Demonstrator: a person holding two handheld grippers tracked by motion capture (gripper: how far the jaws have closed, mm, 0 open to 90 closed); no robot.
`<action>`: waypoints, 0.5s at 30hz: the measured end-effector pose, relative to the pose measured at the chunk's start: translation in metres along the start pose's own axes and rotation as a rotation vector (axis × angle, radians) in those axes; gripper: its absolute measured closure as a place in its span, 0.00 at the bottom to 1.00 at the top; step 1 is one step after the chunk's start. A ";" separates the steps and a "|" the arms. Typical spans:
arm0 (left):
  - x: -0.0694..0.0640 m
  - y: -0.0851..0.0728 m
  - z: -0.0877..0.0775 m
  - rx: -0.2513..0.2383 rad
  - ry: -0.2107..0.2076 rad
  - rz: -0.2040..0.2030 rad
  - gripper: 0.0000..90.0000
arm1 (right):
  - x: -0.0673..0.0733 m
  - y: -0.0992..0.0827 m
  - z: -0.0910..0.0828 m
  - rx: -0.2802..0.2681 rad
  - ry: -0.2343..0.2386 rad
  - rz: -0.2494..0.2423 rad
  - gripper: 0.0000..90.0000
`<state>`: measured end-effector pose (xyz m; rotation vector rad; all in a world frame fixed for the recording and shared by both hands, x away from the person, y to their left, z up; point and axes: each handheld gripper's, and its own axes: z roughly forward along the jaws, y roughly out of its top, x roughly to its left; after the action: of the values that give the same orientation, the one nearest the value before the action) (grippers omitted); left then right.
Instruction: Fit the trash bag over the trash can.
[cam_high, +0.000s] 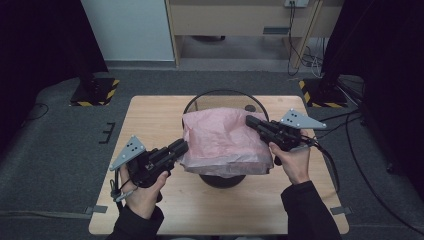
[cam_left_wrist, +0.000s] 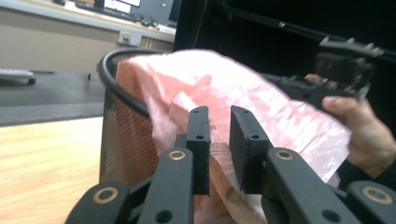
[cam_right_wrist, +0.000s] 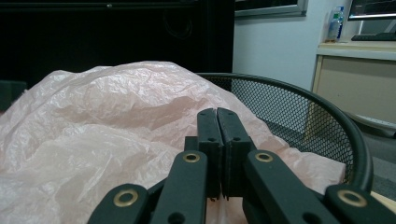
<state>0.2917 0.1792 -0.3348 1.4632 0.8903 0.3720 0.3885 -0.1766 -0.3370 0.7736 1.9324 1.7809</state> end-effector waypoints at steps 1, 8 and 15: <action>0.000 -0.001 0.000 0.007 0.011 0.002 0.83 | 0.000 0.000 0.000 0.001 0.001 0.000 0.98; -0.009 -0.007 -0.001 0.020 0.044 0.030 0.66 | 0.000 0.000 0.000 0.000 -0.001 -0.003 0.97; -0.011 -0.010 0.004 0.082 0.022 0.051 0.97 | 0.000 0.000 0.000 0.002 0.000 -0.005 0.97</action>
<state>0.2842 0.1672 -0.3416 1.5622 0.8965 0.3936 0.3882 -0.1766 -0.3373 0.7690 1.9346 1.7760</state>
